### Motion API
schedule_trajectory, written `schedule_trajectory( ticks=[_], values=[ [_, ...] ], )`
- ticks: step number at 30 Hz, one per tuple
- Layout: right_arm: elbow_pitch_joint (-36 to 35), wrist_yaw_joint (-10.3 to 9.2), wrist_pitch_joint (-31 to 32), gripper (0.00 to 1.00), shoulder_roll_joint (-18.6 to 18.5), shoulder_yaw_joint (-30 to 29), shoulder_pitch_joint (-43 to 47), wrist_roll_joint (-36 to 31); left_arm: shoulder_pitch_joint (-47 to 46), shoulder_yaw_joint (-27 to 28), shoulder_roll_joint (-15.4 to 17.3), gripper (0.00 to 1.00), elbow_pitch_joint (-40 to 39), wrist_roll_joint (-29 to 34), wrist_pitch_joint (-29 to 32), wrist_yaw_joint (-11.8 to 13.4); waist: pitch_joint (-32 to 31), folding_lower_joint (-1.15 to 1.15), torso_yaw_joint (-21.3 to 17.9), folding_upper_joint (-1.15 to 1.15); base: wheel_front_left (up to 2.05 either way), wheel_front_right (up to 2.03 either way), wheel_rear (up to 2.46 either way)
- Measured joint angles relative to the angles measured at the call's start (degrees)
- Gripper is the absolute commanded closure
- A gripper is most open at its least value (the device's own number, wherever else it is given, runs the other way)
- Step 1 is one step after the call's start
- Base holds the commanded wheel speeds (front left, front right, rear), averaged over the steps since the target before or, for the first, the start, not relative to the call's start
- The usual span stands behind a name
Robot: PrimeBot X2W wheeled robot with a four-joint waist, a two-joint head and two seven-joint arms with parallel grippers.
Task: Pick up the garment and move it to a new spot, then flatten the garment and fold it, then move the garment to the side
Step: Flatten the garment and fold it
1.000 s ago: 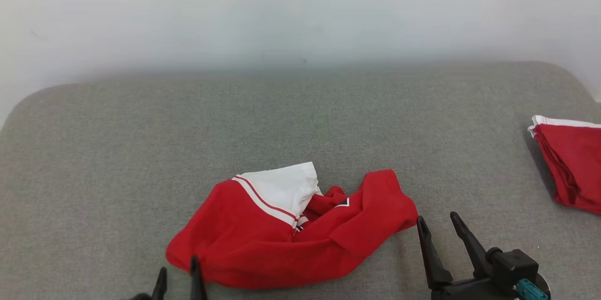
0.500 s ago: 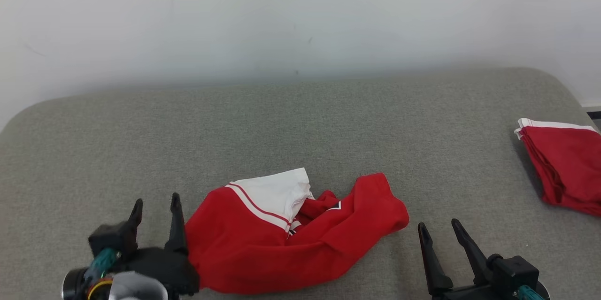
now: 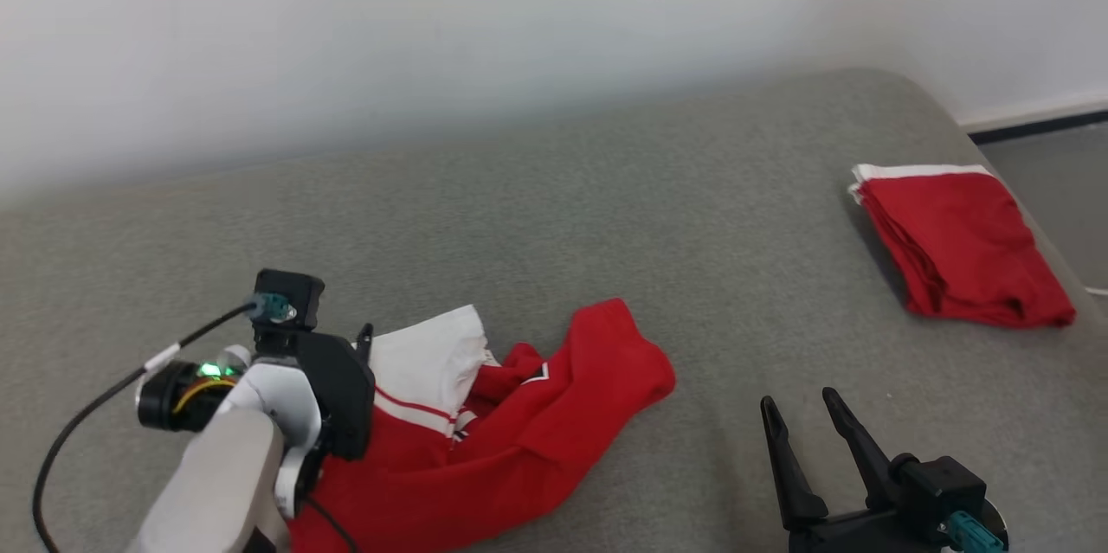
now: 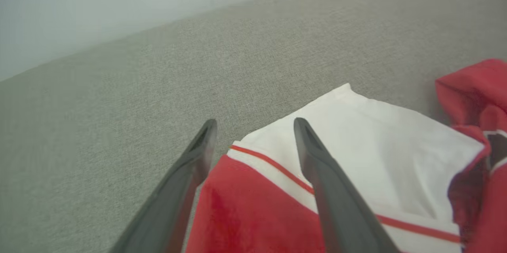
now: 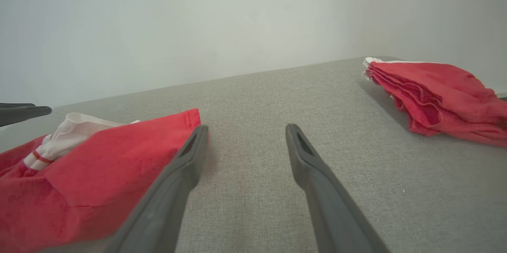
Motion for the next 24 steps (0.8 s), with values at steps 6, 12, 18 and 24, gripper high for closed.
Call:
schedule_trajectory(
  ticks=[6, 12, 18, 24],
  values=[
    [-0.25, 0.00, -0.01, 0.00, -0.46, 0.15, -0.34, 0.03, -5.81, -3.44, 1.46, 0.00, 5.89, 3.01, 2.92, -1.99, 1.83, 0.00, -4.17, 0.00, 0.00, 0.00, 0.00],
    [-0.47, 0.00, -0.15, 0.00, -0.52, 0.34, -0.87, 0.13, -8.75, -7.04, 1.62, 0.00, 9.87, 3.70, 6.15, -4.61, 3.69, 0.00, -7.57, 0.00, 0.00, 0.00, 0.00],
    [-0.46, 0.00, -0.34, 0.00, -0.52, 0.59, -1.51, 0.42, -11.27, -8.67, 2.18, 0.00, 13.11, 4.12, 8.21, -5.15, 5.52, 0.00, -9.74, 0.00, 0.00, 0.00, 0.00],
    [-0.58, 0.00, -0.45, 0.00, -0.40, 0.75, -2.11, 0.45, -12.98, -8.08, 1.66, 0.00, 16.50, 2.43, 9.94, -5.22, 7.10, 0.00, -11.20, 0.00, 0.00, 0.00, 0.00]
  ],
)
